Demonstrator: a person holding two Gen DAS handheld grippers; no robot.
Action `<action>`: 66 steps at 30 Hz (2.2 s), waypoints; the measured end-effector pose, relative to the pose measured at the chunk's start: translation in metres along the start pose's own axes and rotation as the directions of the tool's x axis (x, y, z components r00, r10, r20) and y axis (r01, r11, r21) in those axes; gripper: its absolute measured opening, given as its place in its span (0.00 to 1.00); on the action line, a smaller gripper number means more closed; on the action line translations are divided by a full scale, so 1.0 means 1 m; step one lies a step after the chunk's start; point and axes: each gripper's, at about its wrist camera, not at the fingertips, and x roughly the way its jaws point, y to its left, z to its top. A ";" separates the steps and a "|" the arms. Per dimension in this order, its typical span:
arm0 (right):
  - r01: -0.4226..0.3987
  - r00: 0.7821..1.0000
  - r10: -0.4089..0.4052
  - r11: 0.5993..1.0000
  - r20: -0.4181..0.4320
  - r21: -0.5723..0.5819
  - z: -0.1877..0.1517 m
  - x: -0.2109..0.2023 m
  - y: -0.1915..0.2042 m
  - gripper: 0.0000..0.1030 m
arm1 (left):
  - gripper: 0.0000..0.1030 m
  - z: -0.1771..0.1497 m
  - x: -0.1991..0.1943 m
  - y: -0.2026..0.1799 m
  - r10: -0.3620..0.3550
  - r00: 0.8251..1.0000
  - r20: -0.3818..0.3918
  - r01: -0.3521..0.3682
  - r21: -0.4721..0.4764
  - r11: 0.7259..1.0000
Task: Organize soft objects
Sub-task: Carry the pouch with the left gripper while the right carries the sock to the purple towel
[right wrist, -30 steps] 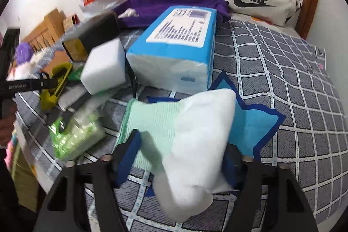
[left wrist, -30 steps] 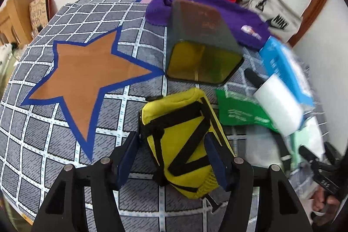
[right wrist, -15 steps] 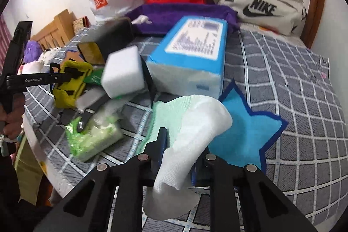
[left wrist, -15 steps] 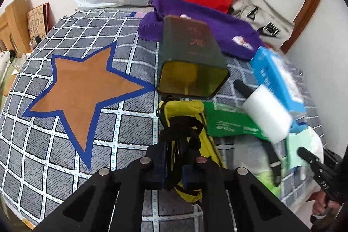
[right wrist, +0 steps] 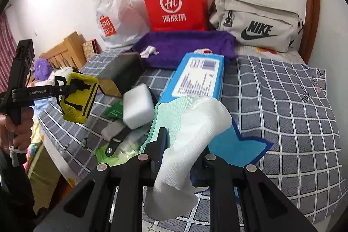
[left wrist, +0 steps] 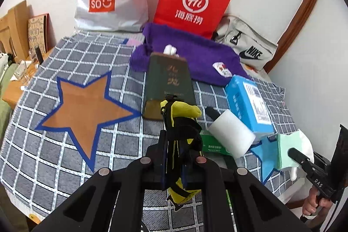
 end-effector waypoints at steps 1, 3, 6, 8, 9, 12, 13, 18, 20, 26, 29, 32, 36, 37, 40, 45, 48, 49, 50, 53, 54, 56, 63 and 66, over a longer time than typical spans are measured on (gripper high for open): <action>0.004 1.000 -0.004 1.000 0.007 -0.003 0.003 -0.003 -0.001 0.17 | 0.09 0.002 -0.003 -0.001 0.005 1.000 0.007 -0.005 0.001 1.000; 0.011 1.000 -0.010 1.000 0.021 -0.013 0.008 -0.007 0.000 0.17 | 0.09 0.006 -0.008 -0.002 0.002 1.000 0.018 -0.002 0.001 1.000; 0.009 0.999 -0.009 1.000 0.034 -0.017 0.019 -0.011 0.000 0.17 | 0.09 0.014 -0.014 -0.004 0.006 1.000 0.028 -0.006 -0.001 1.000; 0.013 0.999 -0.012 1.000 0.040 -0.019 0.027 -0.012 0.001 0.17 | 0.09 0.020 -0.017 -0.005 0.005 0.999 0.036 -0.005 -0.002 1.000; 0.019 0.999 -0.018 1.000 0.040 -0.019 0.032 -0.012 0.001 0.17 | 0.09 0.023 -0.018 -0.006 0.003 0.999 0.039 -0.003 -0.002 1.000; 0.019 0.999 -0.018 1.000 0.038 -0.024 0.044 -0.010 0.002 0.17 | 0.10 0.031 -0.019 -0.008 0.011 0.999 0.044 -0.011 0.000 1.000; 0.019 0.999 -0.018 0.999 0.038 -0.026 0.049 -0.009 0.003 0.17 | 0.09 0.035 -0.019 -0.008 0.017 0.999 0.043 -0.017 -0.001 1.000; 0.009 0.999 -0.007 0.998 0.044 -0.055 0.073 -0.004 0.005 0.18 | 0.10 0.054 -0.012 -0.008 0.021 0.999 0.046 -0.021 -0.013 1.000; 0.011 0.999 -0.008 0.998 0.049 -0.059 0.084 0.002 0.005 0.18 | 0.10 0.062 -0.007 -0.008 0.022 0.999 0.044 -0.021 -0.013 1.000; 0.006 0.998 -0.001 0.997 0.070 -0.074 0.113 0.017 0.005 0.18 | 0.09 0.087 0.005 -0.010 0.020 0.999 0.040 -0.020 -0.003 1.000; 0.000 0.998 0.005 0.996 0.068 -0.085 0.128 0.028 0.006 0.18 | 0.10 0.098 0.011 -0.011 0.014 0.999 0.042 -0.014 0.001 1.000; 0.009 0.999 -0.004 0.997 0.053 -0.080 0.142 0.043 0.003 0.18 | 0.10 0.108 0.016 -0.011 -0.010 0.999 0.045 0.010 0.002 1.000; 0.004 1.000 -0.003 0.998 0.023 -0.058 0.157 0.064 -0.004 0.19 | 0.10 0.123 0.025 -0.014 -0.013 0.999 0.045 0.012 0.011 1.000; 0.004 1.000 -0.003 0.999 0.017 -0.053 0.161 0.069 -0.006 0.20 | 0.10 0.127 0.029 -0.014 -0.014 0.999 0.044 0.013 0.015 1.000; 0.020 1.000 -0.020 0.999 0.015 -0.037 0.170 0.084 -0.012 0.21 | 0.10 0.137 0.041 -0.016 -0.010 0.999 0.033 0.009 0.020 1.000; 0.037 0.999 -0.037 0.999 0.010 -0.039 0.189 0.108 -0.021 0.21 | 0.10 0.153 0.064 -0.015 0.005 1.000 0.009 -0.005 0.028 1.000; 0.037 0.999 -0.037 0.998 0.011 -0.042 0.203 0.120 -0.028 0.21 | 0.10 0.165 0.077 -0.013 0.018 1.000 0.002 -0.018 0.017 1.000; 0.036 0.999 -0.035 0.998 0.010 -0.043 0.210 0.126 -0.031 0.21 | 0.10 0.170 0.081 -0.011 0.023 1.000 0.003 -0.023 0.001 1.000; 0.036 0.999 -0.035 0.998 0.010 -0.044 0.214 0.130 -0.033 0.22 | 0.10 0.174 0.085 -0.010 0.030 1.000 0.005 -0.030 -0.008 1.000; 0.053 0.998 -0.052 0.997 0.016 -0.055 0.229 0.144 -0.040 0.23 | 0.10 0.189 0.097 -0.008 0.032 0.999 0.001 -0.032 -0.022 0.999; 0.060 0.998 -0.059 0.997 0.018 -0.054 0.234 0.149 -0.043 0.23 | 0.10 0.196 0.102 -0.007 0.026 1.000 -0.001 -0.026 -0.025 0.999; 0.064 0.998 -0.064 0.996 0.012 -0.058 0.243 0.160 -0.047 0.23 | 0.10 0.206 0.109 -0.008 0.032 0.999 -0.002 -0.032 -0.019 0.999; 0.056 0.998 -0.059 0.996 -0.030 -0.076 0.252 0.199 -0.056 0.26 | 0.10 0.234 0.143 -0.009 0.049 0.998 -0.025 -0.050 -0.008 0.999; 0.040 0.997 -0.043 0.997 -0.059 -0.061 0.250 0.216 -0.064 0.26 | 0.10 0.239 0.165 -0.011 0.048 0.998 -0.050 -0.049 -0.007 0.999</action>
